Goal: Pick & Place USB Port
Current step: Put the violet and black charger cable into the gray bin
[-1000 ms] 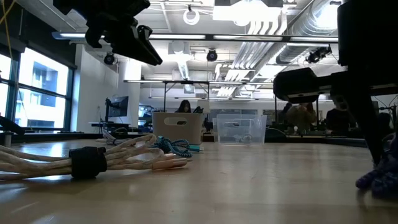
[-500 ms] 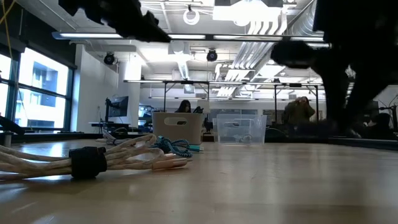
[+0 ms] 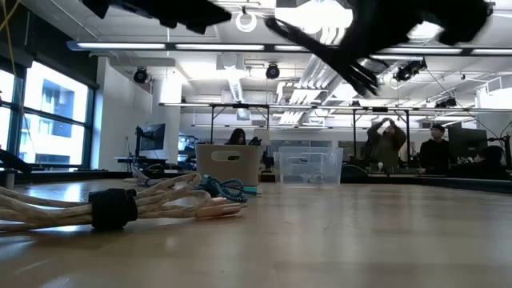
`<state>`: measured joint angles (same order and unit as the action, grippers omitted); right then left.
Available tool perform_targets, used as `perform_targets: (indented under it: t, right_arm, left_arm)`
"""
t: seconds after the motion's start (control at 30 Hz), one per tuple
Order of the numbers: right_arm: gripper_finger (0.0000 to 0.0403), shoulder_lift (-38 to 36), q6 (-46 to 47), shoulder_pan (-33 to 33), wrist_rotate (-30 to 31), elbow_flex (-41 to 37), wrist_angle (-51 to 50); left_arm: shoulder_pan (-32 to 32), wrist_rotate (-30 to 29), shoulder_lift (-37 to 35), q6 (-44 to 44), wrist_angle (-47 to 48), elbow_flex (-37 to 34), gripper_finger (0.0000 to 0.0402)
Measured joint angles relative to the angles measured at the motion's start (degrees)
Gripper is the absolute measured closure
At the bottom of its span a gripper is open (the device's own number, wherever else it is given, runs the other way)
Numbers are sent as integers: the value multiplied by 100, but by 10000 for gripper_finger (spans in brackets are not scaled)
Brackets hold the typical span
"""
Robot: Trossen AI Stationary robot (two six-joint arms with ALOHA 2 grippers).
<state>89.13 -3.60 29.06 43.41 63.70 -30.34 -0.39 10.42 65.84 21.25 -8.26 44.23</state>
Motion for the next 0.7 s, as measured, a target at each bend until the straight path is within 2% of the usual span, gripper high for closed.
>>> perform_targets:
  t: [0.17,0.37,0.7]
  right_arm:
    - [393,-49,-785,9,-190,9,1109]
    - [393,-47,-1038,7,-273,9,1467]
    - [393,-47,-1211,9,-333,9,1829]
  left_arm:
    - [-227,-295,0,286,-191,0,299]
    - [-467,-326,0,400,-130,0,291]
    - [-571,-503,0,548,-112,0,217]
